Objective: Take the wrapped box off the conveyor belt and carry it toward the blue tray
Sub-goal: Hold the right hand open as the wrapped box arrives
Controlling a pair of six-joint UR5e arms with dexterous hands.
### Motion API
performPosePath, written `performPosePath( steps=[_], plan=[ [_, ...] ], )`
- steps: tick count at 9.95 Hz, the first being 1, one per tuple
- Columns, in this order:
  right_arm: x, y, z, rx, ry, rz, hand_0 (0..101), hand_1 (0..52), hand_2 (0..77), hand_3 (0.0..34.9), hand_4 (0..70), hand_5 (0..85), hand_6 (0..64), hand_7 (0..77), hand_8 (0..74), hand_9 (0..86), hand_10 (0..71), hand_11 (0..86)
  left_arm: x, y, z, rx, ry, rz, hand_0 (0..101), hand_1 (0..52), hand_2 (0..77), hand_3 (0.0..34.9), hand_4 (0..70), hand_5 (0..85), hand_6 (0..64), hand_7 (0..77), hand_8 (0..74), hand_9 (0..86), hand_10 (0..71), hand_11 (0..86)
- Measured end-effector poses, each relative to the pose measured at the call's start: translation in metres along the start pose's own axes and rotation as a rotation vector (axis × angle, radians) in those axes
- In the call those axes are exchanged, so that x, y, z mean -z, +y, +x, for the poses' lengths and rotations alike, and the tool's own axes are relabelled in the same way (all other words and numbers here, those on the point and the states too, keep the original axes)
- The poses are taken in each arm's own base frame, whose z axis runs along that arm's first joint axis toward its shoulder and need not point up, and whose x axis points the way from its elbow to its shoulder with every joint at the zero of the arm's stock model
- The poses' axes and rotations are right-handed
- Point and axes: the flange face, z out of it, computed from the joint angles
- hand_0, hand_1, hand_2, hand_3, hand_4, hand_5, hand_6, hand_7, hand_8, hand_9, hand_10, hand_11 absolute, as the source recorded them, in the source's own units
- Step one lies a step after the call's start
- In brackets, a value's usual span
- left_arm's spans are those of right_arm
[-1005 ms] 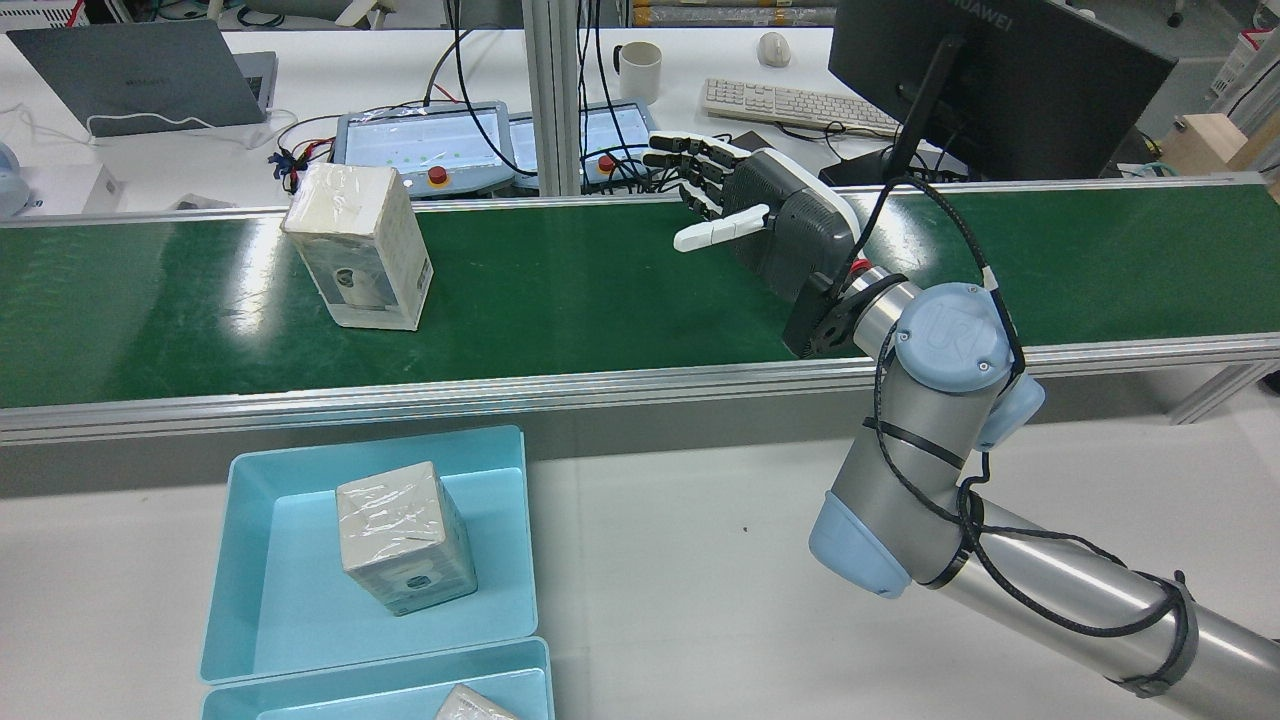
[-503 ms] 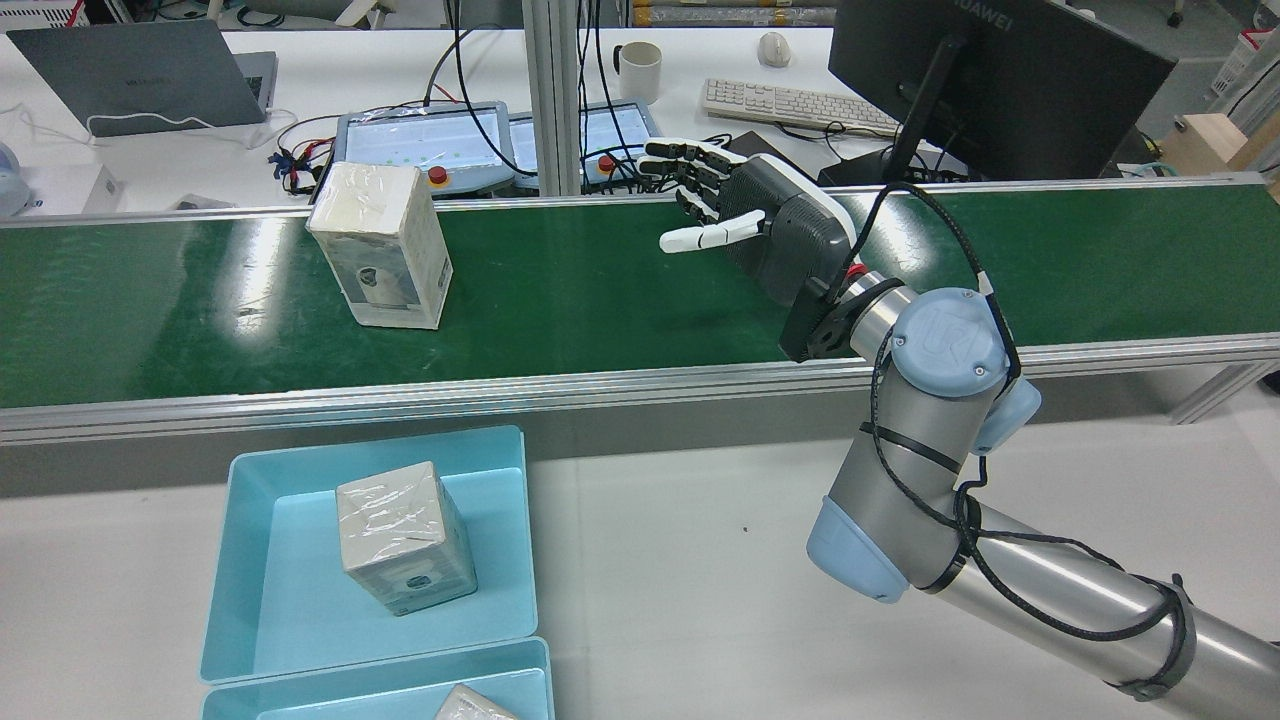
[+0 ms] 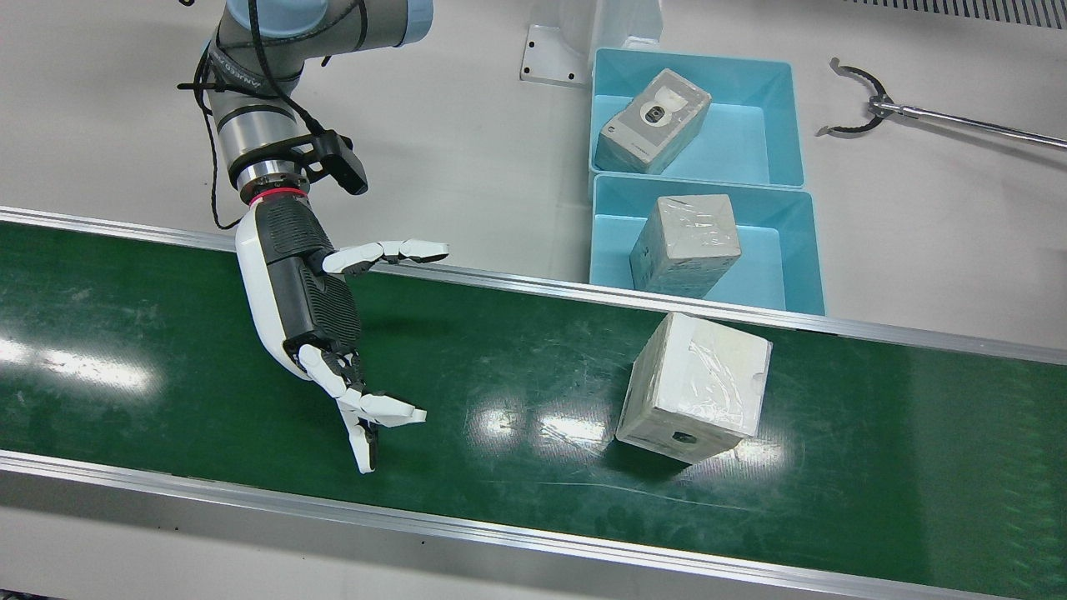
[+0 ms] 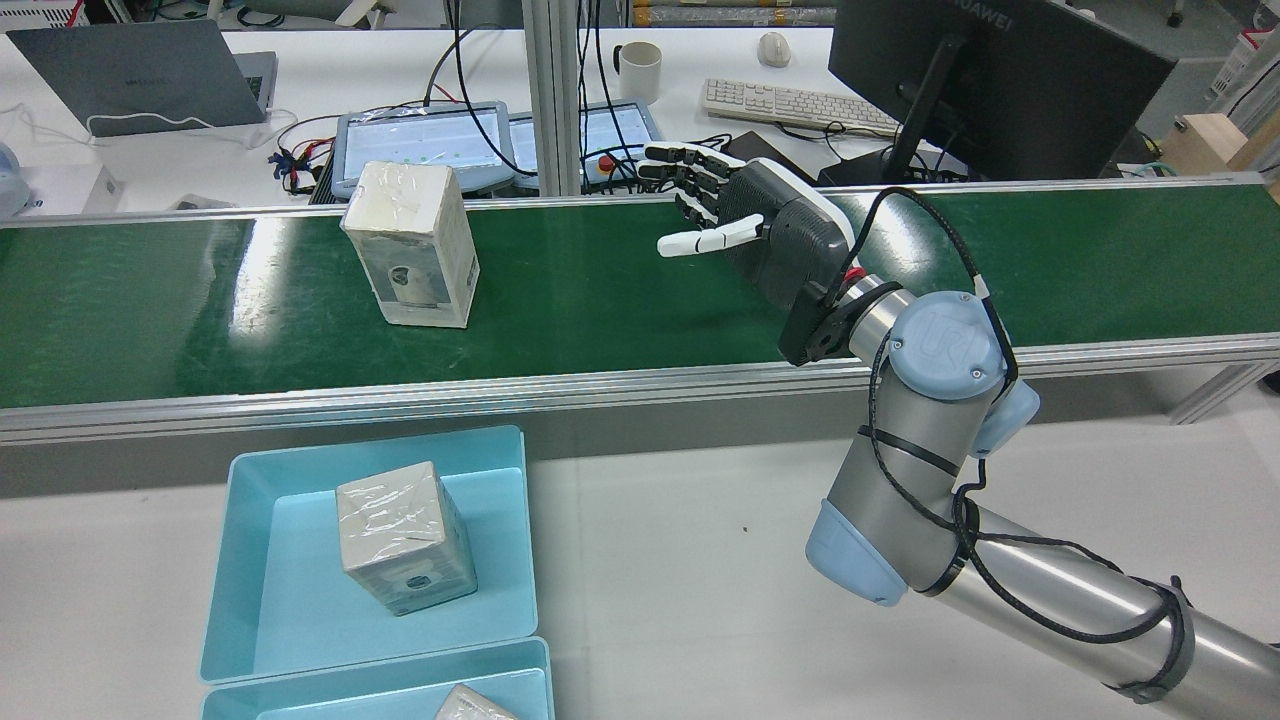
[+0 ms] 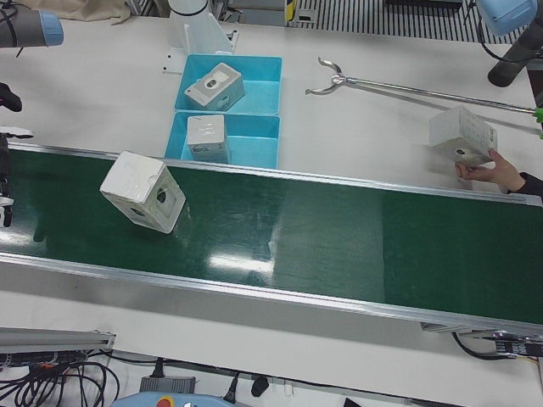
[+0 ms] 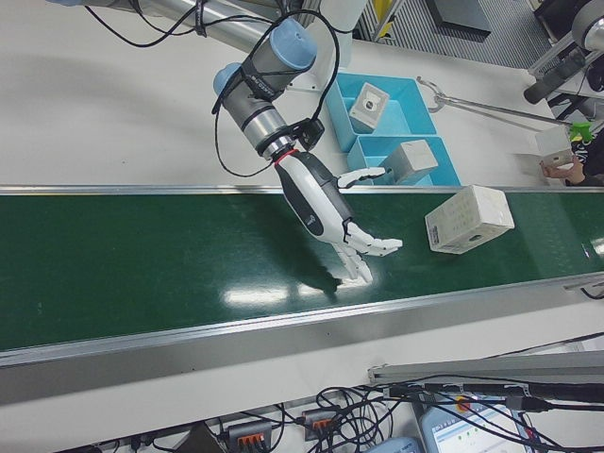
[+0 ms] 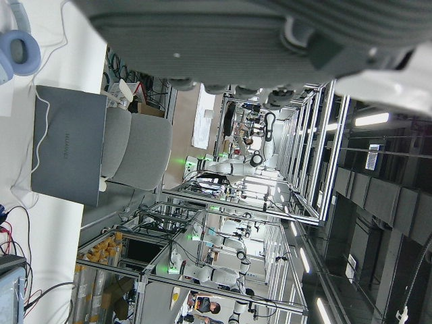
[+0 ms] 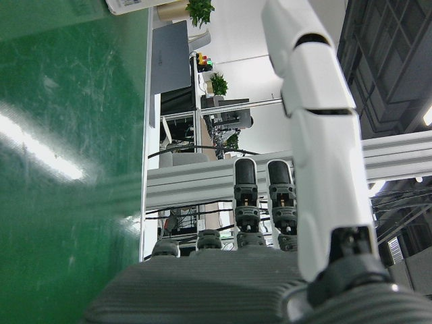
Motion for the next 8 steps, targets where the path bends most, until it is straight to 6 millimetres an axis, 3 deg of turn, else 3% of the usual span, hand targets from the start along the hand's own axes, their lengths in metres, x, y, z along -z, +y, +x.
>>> performPosePath(
  steps=[3,7,8],
  plan=[
    [0.008,-0.002,-0.004,0.024,0.002,0.063,54,23.5,16.9,9.2,18.5,22.4,8.7,25.1,0.5,4.4,0.0,1.6,0.000,0.000,0.000,0.000,0.000,0.000,0,0.0,1.1,0.0,0.0,0.5,0.0,0.5,0.5,0.0,0.5,0.0],
    [0.001,0.005,-0.001,0.008,-0.016,0.026,53,20.7,18.5,7.7,15.8,21.3,7.1,21.8,0.5,3.8,0.0,1.6,0.000,0.000,0.000,0.000,0.000,0.000,0,0.0,1.1,0.0,0.0,1.1,0.0,0.5,0.5,0.0,0.5,0.5],
    [-0.002,0.007,0.000,0.001,-0.020,0.006,51,19.1,15.3,6.6,15.3,19.6,7.1,21.3,0.5,2.2,0.0,1.6,0.000,0.000,0.000,0.000,0.000,0.000,0,0.0,1.1,0.0,0.0,0.5,0.0,0.5,0.5,0.0,0.5,0.5]
  ],
)
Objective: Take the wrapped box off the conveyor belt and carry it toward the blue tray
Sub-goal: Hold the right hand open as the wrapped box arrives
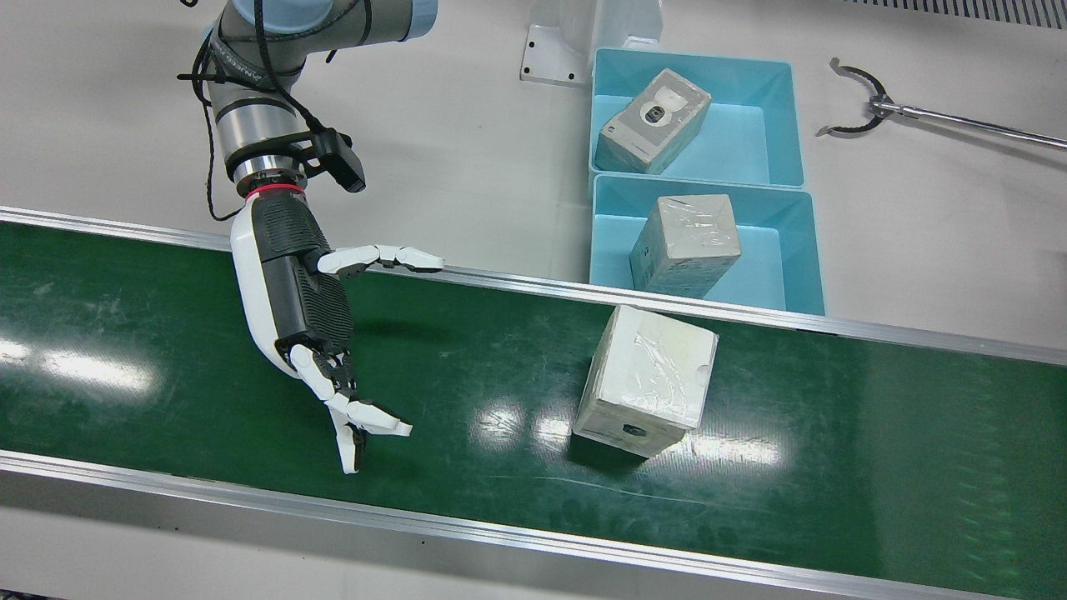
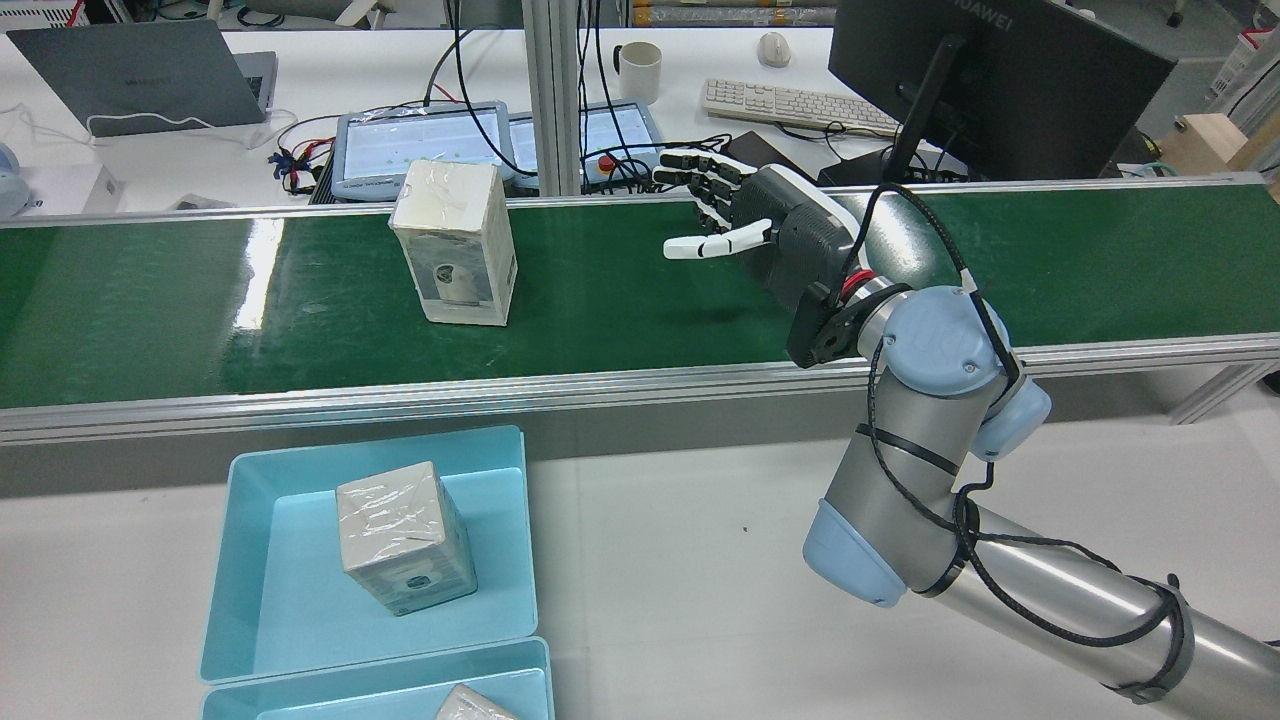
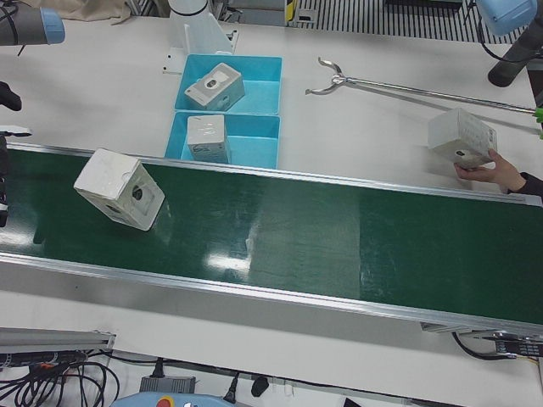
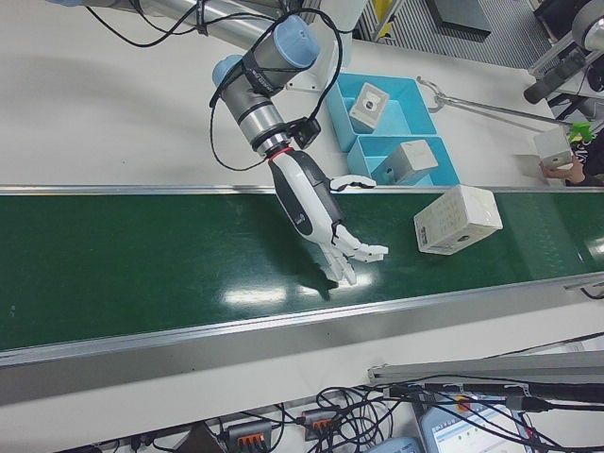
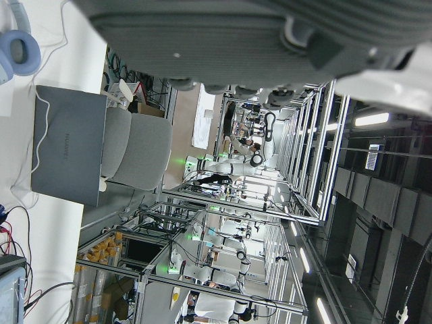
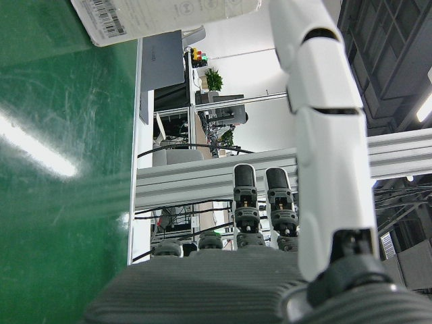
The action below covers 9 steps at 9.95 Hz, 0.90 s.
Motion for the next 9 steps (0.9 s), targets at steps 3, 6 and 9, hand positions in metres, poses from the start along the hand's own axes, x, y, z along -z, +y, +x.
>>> performPosePath(
  steps=[3,6,9],
  plan=[
    [-0.0014,-0.0009,0.0005,0.006,-0.003,-0.013,52,20.2,15.8,6.5,17.5,20.2,8.2,23.5,0.5,4.4,0.0,1.6,0.0000,0.0000,0.0000,0.000,0.000,0.000,0,0.0,1.1,0.0,0.0,1.1,0.0,0.5,0.5,0.0,0.5,0.0],
    [-0.0019,-0.0001,-0.0038,0.070,-0.008,-0.010,53,21.8,18.0,6.6,18.5,20.7,8.2,23.5,0.5,4.4,0.0,1.6,0.0000,0.0000,0.0000,0.000,0.000,0.000,0,0.0,1.1,0.0,0.0,1.1,0.0,0.5,0.5,0.0,0.5,0.0],
    [-0.0016,-0.0009,-0.0023,0.102,-0.007,-0.002,54,21.8,17.5,6.5,16.4,22.4,8.2,24.0,0.5,4.4,0.0,1.6,0.0000,0.0000,0.0000,0.000,0.000,0.000,0,0.0,1.1,0.0,0.0,1.1,0.0,0.5,0.5,0.0,0.5,0.0]
  ],
)
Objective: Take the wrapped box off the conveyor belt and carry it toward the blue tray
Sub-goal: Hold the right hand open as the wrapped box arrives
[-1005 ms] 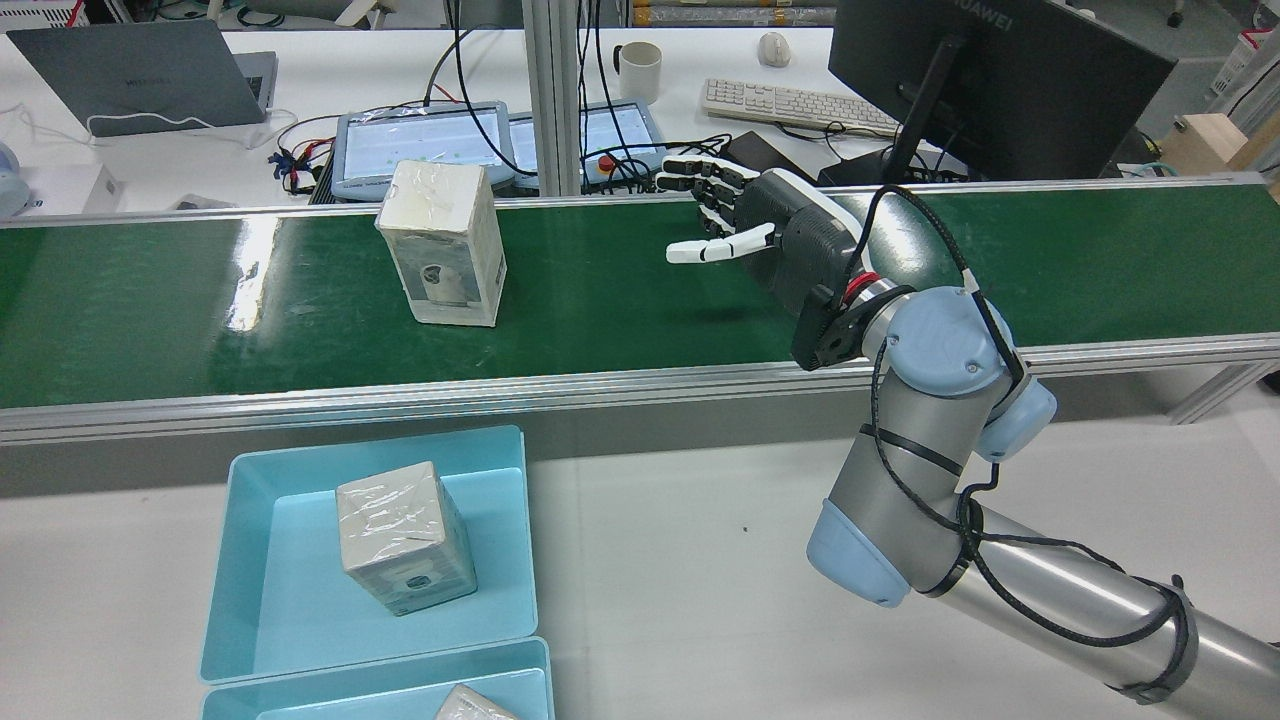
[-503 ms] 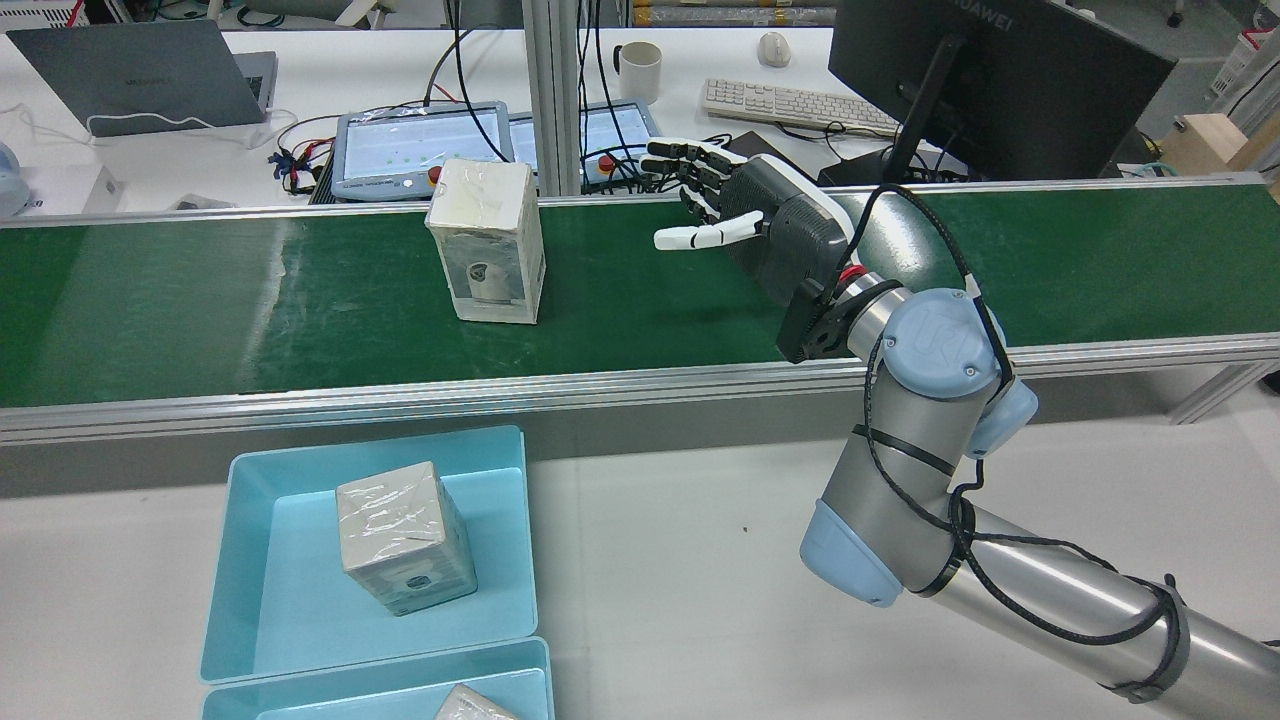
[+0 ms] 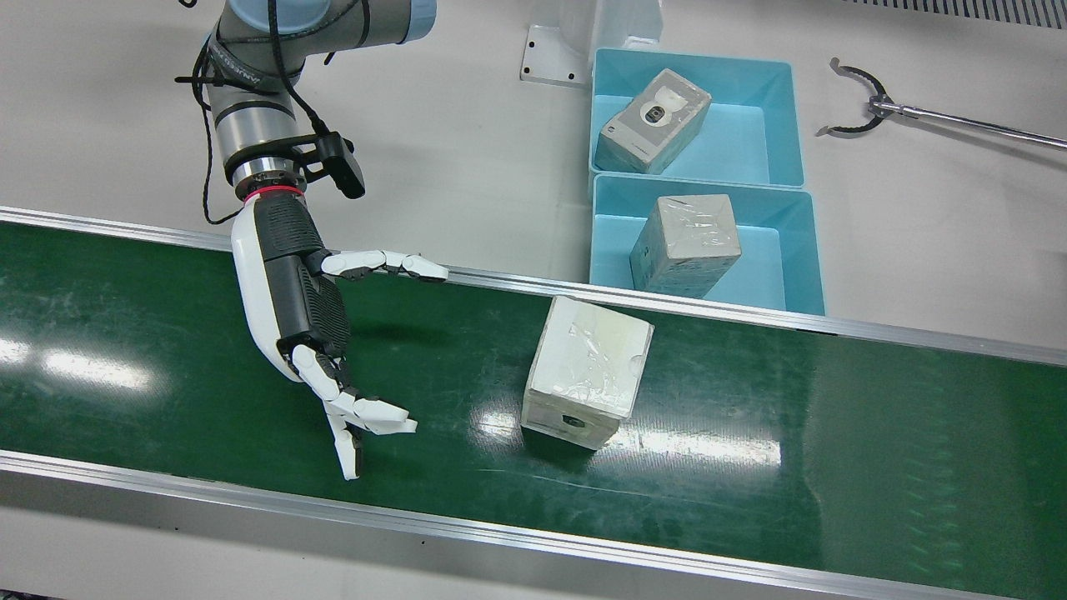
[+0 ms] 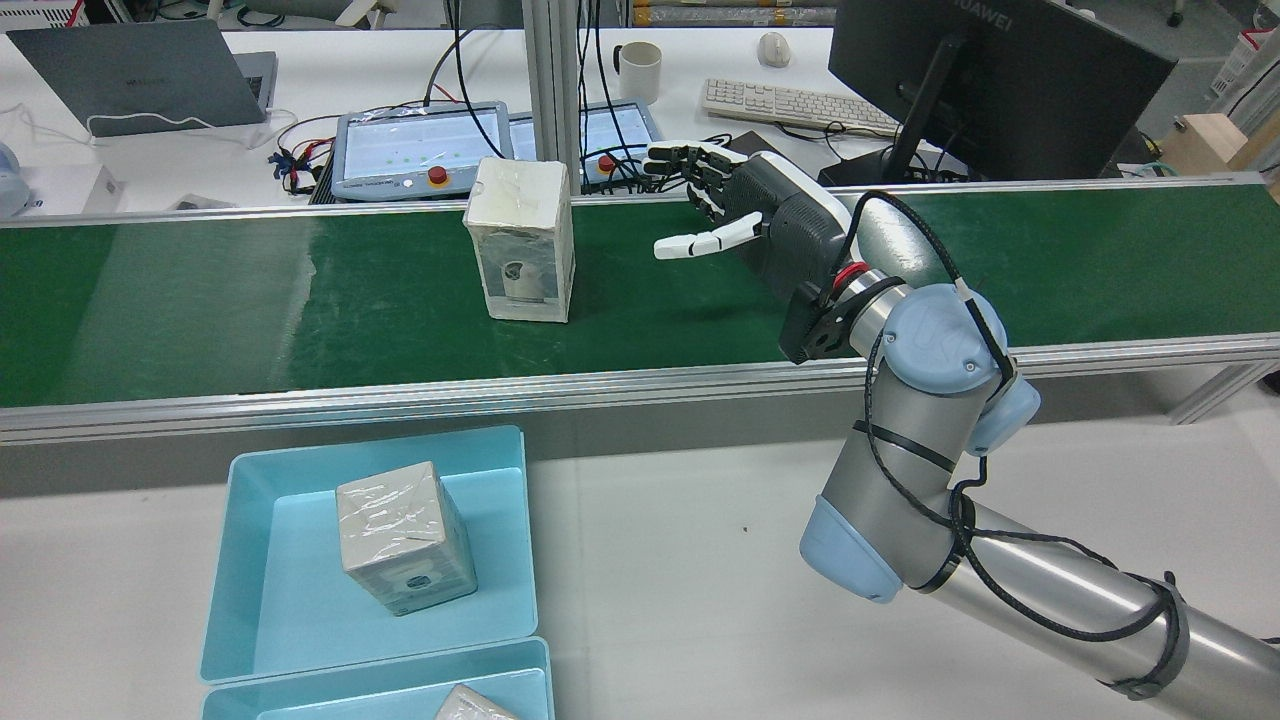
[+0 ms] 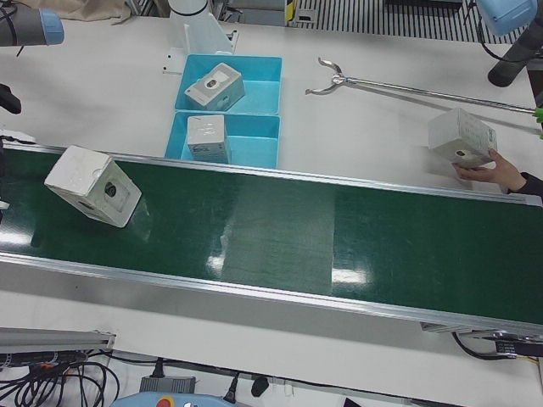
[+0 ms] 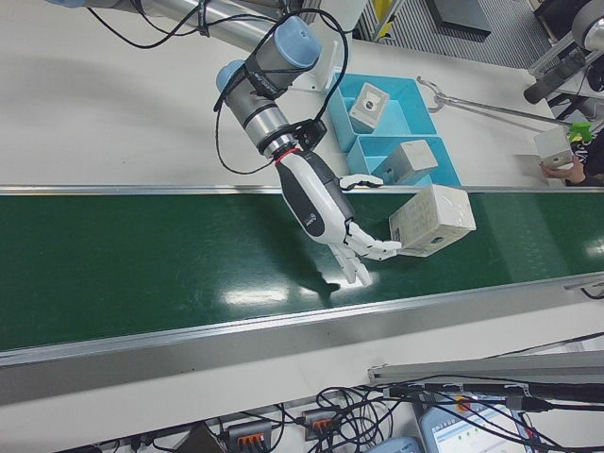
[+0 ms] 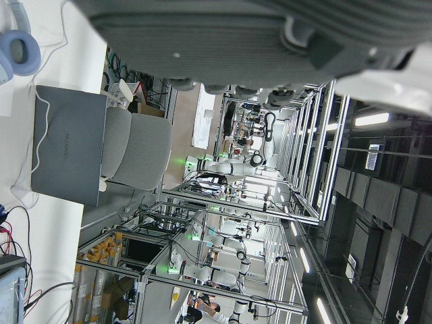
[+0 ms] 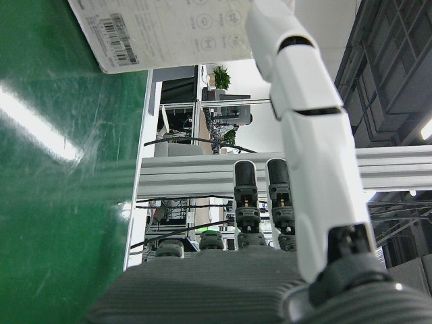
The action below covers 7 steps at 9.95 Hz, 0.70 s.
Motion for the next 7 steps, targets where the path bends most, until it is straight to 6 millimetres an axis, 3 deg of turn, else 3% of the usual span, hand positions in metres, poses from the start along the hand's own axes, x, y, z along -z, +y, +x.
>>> performPosePath(
  steps=[3,5,6,7],
  plan=[
    [0.002,0.000,0.012,0.008,0.012,0.002,54,21.8,17.5,6.4,18.0,22.4,8.2,24.0,0.5,4.4,0.0,1.6,0.000,0.000,0.000,0.000,0.000,0.000,0,0.0,1.1,0.0,0.0,0.5,0.0,0.5,0.5,0.0,0.0,0.5],
    [0.003,0.000,0.019,0.004,0.014,0.001,52,18.0,13.6,7.4,16.4,20.7,8.2,24.0,0.5,4.4,0.0,1.6,0.000,0.000,0.000,0.000,0.000,0.000,0,0.0,1.1,0.0,0.0,0.5,0.0,0.5,0.5,0.0,0.5,0.0],
    [0.003,0.001,0.020,0.004,0.014,0.000,50,14.7,7.6,8.0,15.3,19.1,4.9,22.4,0.5,2.7,0.0,1.6,0.000,0.000,0.000,0.000,0.000,0.000,0,0.0,1.1,0.0,0.0,0.5,0.0,0.5,0.5,0.0,0.5,0.0],
    [0.003,0.000,0.022,0.004,0.015,0.000,49,14.7,7.6,8.9,15.3,19.1,6.5,22.4,0.5,2.7,0.0,1.6,0.000,0.000,0.000,0.000,0.000,0.000,0,0.0,1.1,0.0,0.0,0.5,0.0,0.5,0.5,0.0,0.0,0.5]
  ],
)
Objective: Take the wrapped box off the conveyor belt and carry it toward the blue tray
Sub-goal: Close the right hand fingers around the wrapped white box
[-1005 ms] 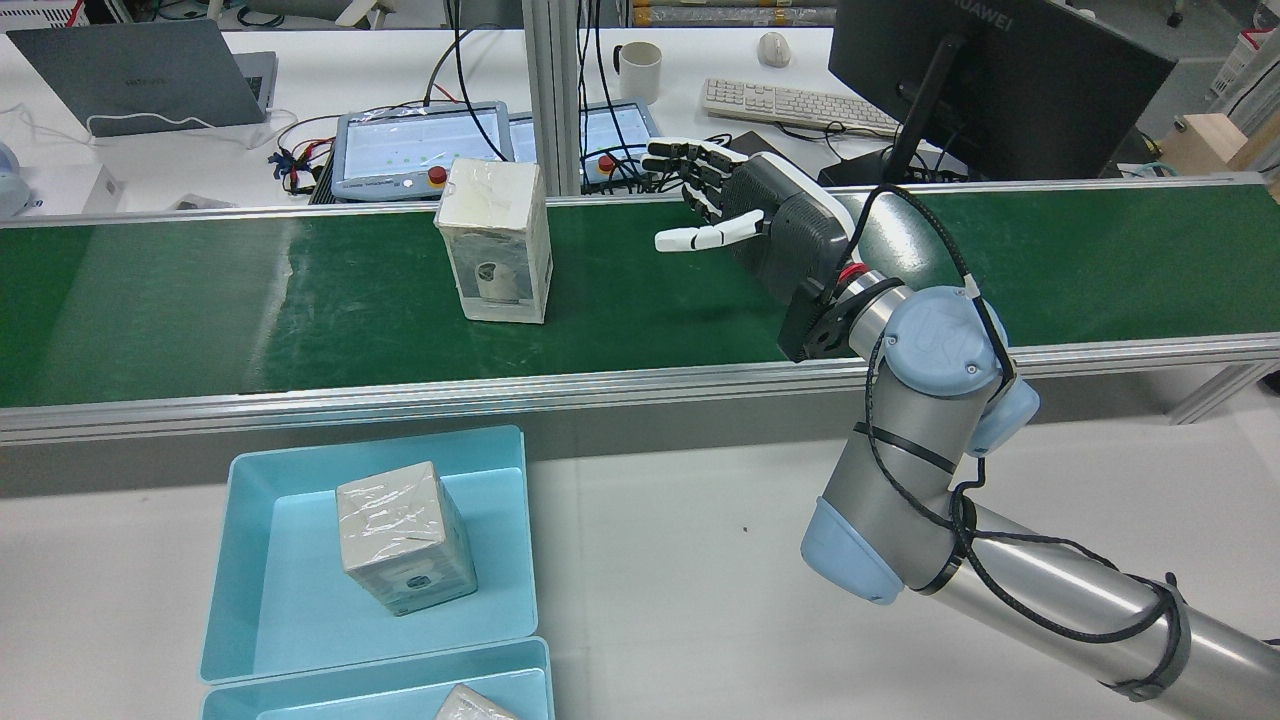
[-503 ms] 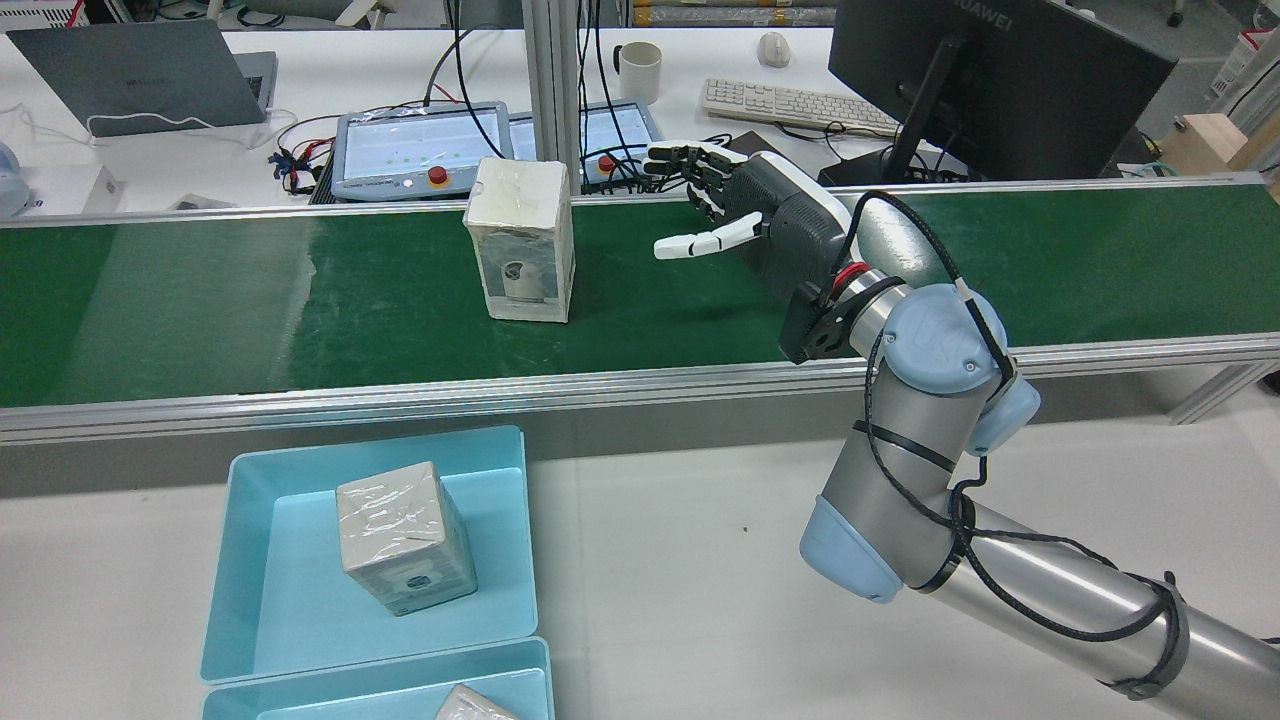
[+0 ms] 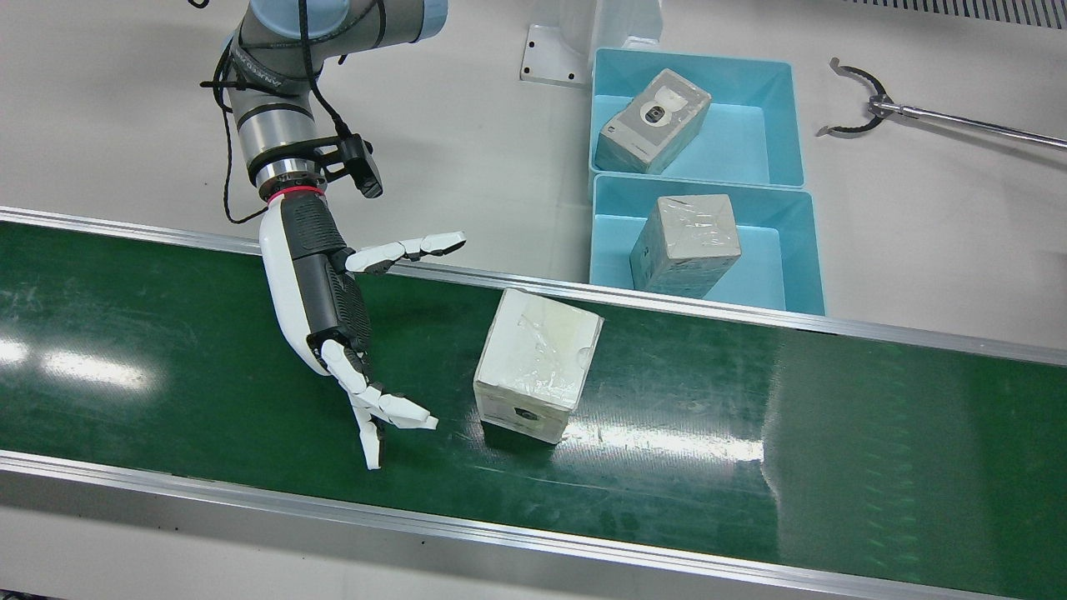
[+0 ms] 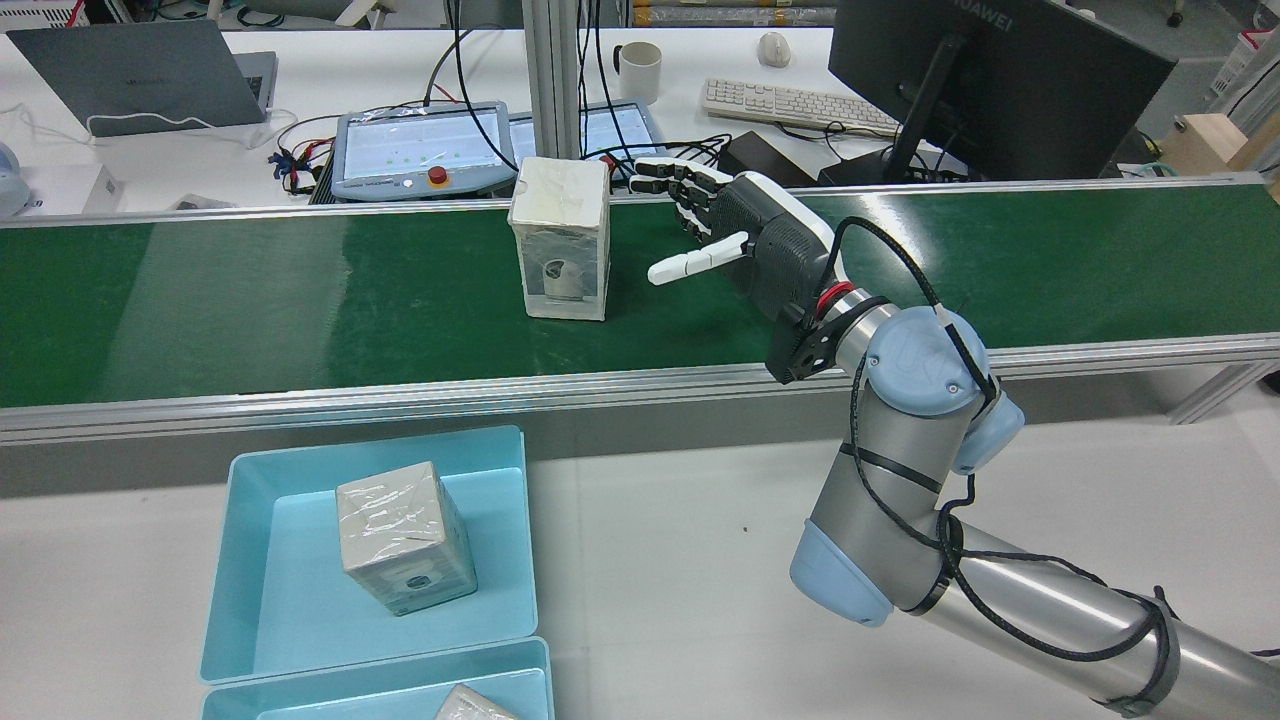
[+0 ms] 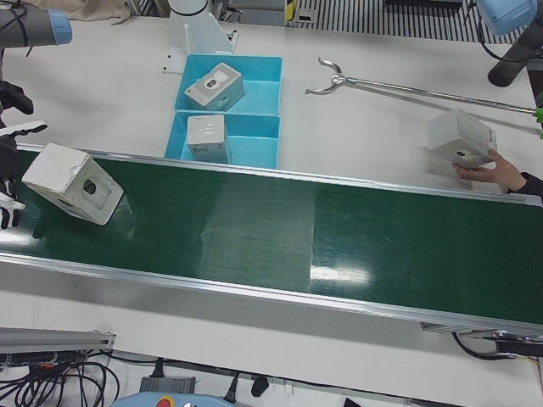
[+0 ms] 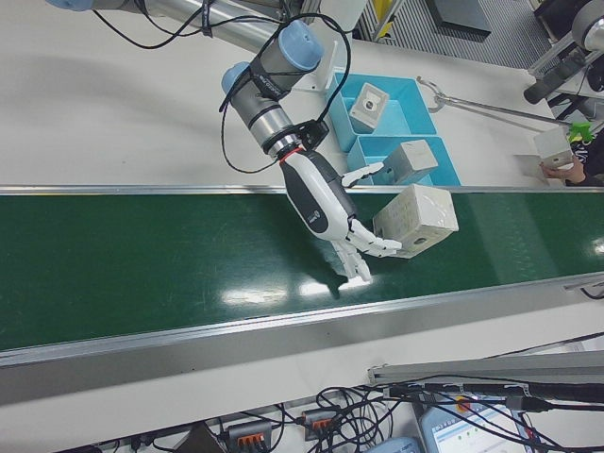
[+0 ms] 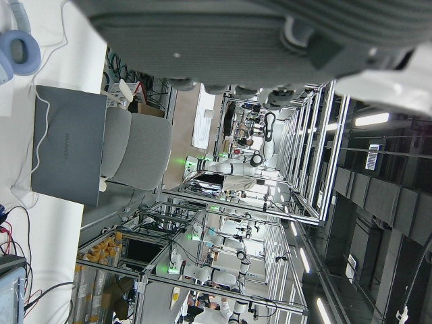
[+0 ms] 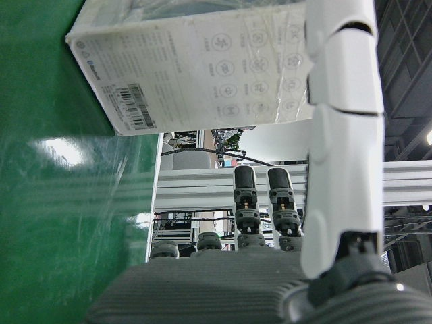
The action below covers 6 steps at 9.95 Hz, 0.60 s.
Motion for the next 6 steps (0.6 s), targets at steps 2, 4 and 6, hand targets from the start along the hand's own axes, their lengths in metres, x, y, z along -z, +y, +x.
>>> performPosePath(
  steps=[2,4,6],
  plan=[
    [0.000,0.000,0.003,0.000,-0.003,0.001,49,14.7,7.6,8.8,15.3,19.1,6.5,22.4,0.5,2.7,0.0,1.6,0.000,0.000,0.000,0.000,0.000,0.000,0,0.0,1.1,0.0,0.0,0.5,0.0,0.5,0.5,0.0,0.0,0.0],
    [-0.001,0.001,0.012,-0.004,-0.014,0.005,49,16.9,12.0,9.3,16.9,20.2,6.5,22.4,0.5,2.7,0.0,1.6,0.000,0.000,0.000,0.000,0.000,0.000,0,0.0,1.1,0.0,0.0,1.1,0.0,0.5,0.5,0.0,0.5,0.0],
    [-0.010,0.006,0.021,-0.006,-0.018,0.008,50,16.9,12.0,8.3,16.9,20.2,7.6,22.9,0.5,2.7,0.0,1.6,0.000,0.000,0.000,0.000,0.000,0.000,0,0.0,1.1,0.0,0.0,0.5,0.0,0.5,0.5,0.0,0.5,0.0]
  ],
)
